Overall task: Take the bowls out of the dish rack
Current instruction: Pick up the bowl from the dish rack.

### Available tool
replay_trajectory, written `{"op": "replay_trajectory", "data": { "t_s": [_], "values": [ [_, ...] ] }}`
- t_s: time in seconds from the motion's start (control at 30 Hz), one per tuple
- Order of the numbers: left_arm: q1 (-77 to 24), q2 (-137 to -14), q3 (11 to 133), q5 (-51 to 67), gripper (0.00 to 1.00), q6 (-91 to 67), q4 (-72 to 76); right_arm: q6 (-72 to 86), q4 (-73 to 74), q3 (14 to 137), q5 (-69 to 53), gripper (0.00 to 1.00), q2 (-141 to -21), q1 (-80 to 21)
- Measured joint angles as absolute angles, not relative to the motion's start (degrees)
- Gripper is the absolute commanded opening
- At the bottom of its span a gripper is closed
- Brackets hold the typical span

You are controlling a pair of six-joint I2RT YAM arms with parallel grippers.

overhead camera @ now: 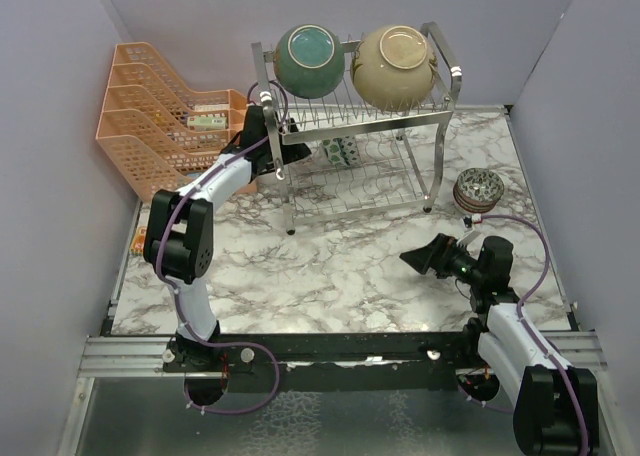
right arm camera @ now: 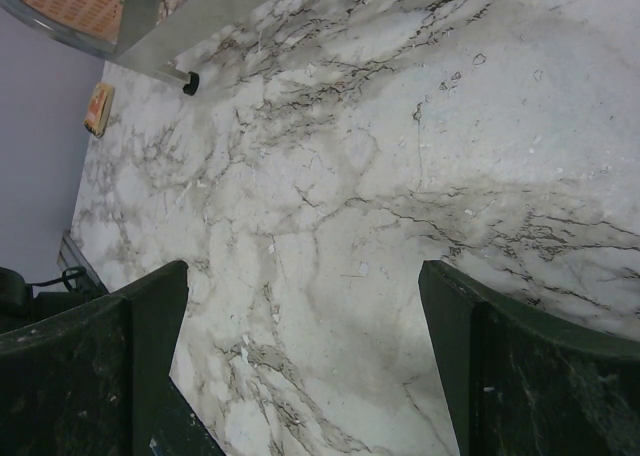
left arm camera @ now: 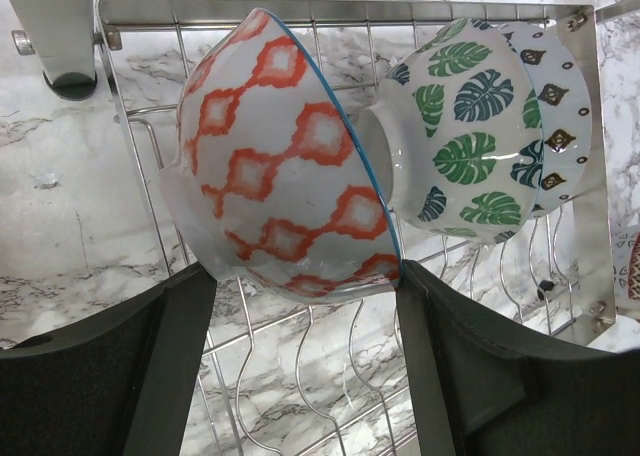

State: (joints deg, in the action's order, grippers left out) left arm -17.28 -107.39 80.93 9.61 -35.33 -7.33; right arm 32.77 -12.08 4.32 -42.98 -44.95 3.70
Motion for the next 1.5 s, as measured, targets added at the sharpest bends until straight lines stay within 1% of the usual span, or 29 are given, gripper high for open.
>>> {"op": "replay_trajectory", "data": {
  "t_s": [0.3, 0.67, 0.97, 1.23, 1.5],
  "values": [
    [-17.2, -106.6, 80.1, 11.0, 0.54, -35.0, -7.4, 33.0, -12.2, 4.2, -43.2, 0.98, -44.9, 3.7],
    [-15.6, -104.4, 75.5, 20.9, 0.54, -34.4, -5.0, 33.2, -12.2, 4.1, -43.3, 0.98, -44.8, 3.7],
    [-12.0, -101.3, 68.6, 30.7, 0.54, -33.9, 1.7, 33.2, -12.3, 4.1, -43.4, 0.98, -44.8, 3.7],
    [-9.4, -97.7, 62.7, 36.5, 0.54, -36.4, 7.8, 33.2, -12.3, 4.1, -43.4, 0.98, -44.8, 3.7],
    [-8.4, -97.6, 60.2, 39.2, 0.54, -38.5, 13.0, 33.2, -12.3, 4.1, -43.4, 0.98, -44.8, 3.7]
  ]
}}
